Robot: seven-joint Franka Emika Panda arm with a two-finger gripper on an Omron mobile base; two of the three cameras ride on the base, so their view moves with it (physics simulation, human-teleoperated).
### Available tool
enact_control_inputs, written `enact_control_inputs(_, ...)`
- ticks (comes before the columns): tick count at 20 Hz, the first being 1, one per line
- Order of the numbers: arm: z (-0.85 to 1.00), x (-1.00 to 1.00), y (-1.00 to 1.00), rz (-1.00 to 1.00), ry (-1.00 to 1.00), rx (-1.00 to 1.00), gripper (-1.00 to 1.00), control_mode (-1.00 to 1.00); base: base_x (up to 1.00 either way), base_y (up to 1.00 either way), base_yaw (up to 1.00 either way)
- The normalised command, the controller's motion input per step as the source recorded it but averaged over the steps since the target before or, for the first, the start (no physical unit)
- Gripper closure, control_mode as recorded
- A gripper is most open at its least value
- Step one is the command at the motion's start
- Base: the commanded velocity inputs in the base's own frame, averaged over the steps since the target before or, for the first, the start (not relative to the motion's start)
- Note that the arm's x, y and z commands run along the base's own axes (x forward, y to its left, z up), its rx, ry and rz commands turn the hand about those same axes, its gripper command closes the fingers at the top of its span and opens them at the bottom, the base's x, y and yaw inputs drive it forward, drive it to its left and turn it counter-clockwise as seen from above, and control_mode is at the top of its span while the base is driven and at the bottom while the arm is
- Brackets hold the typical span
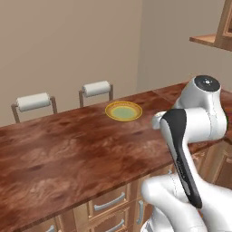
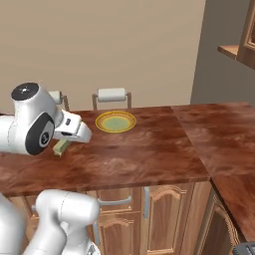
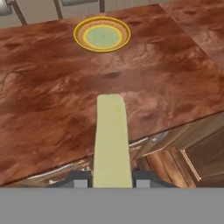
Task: Retrieve the butter from the fridge and place it on a plate on the dining table. Then retrieve the butter knife by the fridge and place it near the plate.
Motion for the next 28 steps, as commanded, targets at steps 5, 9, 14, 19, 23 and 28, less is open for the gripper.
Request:
enact_control_inputs(5, 0.26, 1.00, 0.01, 0.01, 0.11, 0.00, 1.00, -1.00, 0.00, 0.00, 0.00)
enact_control_inputs(9, 0.00, 1.00, 0.02, 0.00, 0.16, 0.00, 1.00, -1.00, 0.00, 0.00, 0.00)
enact_control_inputs(14, -0.07, 1.00, 0.19, 0.00, 0.17, 0.00, 1.00, -1.00, 0.00, 0.00, 0.00)
enact_control_inputs(19, -0.34, 1.00, 0.02, 0.00, 0.02, 0.02, 1.00, -1.00, 0.00, 0.00, 0.00)
enact_control_inputs(23, -0.41, 1.00, 0.00, 0.00, 0.00, 0.01, 1.00, -1.00, 0.00, 0.00, 0.00)
enact_control_inputs(28, -0.43, 1.00, 0.00, 0.00, 0.01, 0.00, 1.00, -1.00, 0.00, 0.00, 0.00)
